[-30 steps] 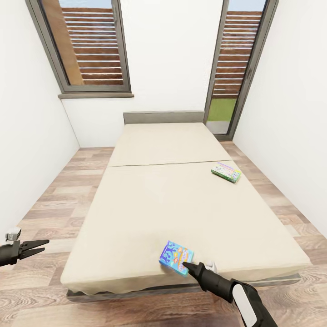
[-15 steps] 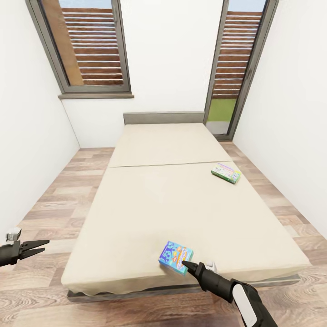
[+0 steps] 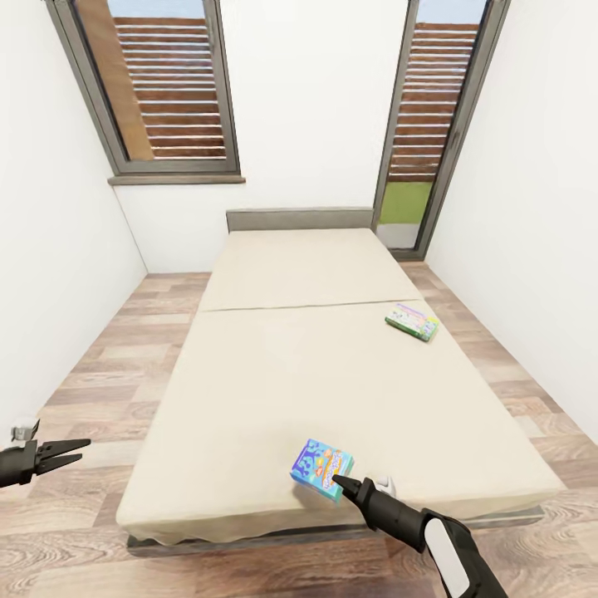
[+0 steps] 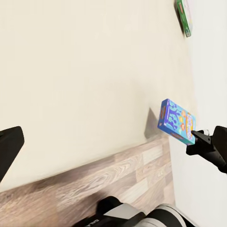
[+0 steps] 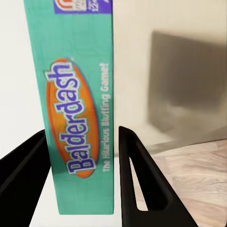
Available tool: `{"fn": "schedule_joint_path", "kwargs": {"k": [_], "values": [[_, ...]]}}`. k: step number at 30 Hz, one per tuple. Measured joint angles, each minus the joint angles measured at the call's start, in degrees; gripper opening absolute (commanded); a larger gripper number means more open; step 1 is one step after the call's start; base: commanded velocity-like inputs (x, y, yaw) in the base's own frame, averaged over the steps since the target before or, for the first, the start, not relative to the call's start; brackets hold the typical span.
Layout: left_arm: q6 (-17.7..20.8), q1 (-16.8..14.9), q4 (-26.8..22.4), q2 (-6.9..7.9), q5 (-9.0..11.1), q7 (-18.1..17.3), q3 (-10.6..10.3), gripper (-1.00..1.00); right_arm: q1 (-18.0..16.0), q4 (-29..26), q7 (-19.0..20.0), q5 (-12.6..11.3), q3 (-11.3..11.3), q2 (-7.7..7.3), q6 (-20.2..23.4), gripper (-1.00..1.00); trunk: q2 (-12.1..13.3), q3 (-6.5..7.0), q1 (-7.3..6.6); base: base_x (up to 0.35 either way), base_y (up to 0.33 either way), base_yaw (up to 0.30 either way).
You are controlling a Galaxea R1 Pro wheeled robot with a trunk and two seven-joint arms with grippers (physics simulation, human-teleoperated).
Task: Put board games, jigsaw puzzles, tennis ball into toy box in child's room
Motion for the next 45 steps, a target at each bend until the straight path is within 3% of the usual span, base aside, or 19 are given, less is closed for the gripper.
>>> {"fn": "schedule_joint_path", "kwargs": {"k": [12, 24, 45], "values": [[0.0, 0.0, 0.0, 0.0, 0.0, 0.0, -0.05, 1.0, 0.0, -0.13, 0.3, -0.27, -0.04, -0.07, 0.04, -1.0, 4.81, 2.3, -2.64, 0.0, 0.0, 0.0], [-0.09, 0.0, 0.0, -0.01, 0.0, 0.0, -0.09, 1.0, 0.08, -2.89, 3.31, -0.31, 0.08, -0.3, 0.05, -1.0, 9.63, 5.09, -5.27, 0.0, 0.0, 0.0], [-0.18, 0.0, 0.01, -0.08, 0.0, 0.09, -0.09, 1.0, 0.09, -3.65, 2.7, 0.5, 0.17, -0.59, -0.15, -1.0, 18.05, 8.89, -9.89, 0.0, 0.0, 0.0]]}}
